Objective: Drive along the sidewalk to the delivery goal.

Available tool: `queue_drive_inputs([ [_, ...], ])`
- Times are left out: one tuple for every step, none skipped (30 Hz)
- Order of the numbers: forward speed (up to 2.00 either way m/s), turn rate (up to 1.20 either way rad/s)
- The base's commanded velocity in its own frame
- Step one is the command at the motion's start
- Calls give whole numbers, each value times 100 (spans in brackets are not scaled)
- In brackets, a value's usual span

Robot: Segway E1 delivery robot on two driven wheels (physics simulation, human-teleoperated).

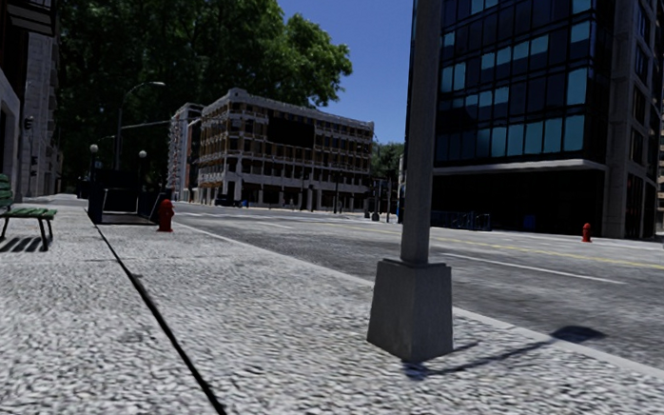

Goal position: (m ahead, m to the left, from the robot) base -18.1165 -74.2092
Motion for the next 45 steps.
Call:
queue_drive_inputs([
  [70,-66],
  [70,-66],
  [70,-67],
  [70,-67],
  [70,-67],
  [70,-67],
  [70,-67],
  [70,-67],
  [70,-67],
  [70,-67],
  [70,-67],
  [71,-67],
  [75,-67],
  [80,-67],
  [80,-67],
  [81,-67],
  [82,-67],
  [82,-67],
  [83,-67],
  [83,-67],
  [83,-67],
  [83,-67],
  [83,-67],
  [83,-67],
  [83,-67],
  [83,-67],
  [83,-67],
  [83,-67],
  [83,-67],
  [83,-67],
  [83,-67],
  [83,-69],
  [83,-75],
  [83,-76],
  [83,-76],
  [83,-77],
  [83,-77],
  [83,-77],
  [83,-77],
  [83,-77],
  [83,-77],
  [83,-77],
  [83,-77],
  [83,-77],
  [83,-77],
])
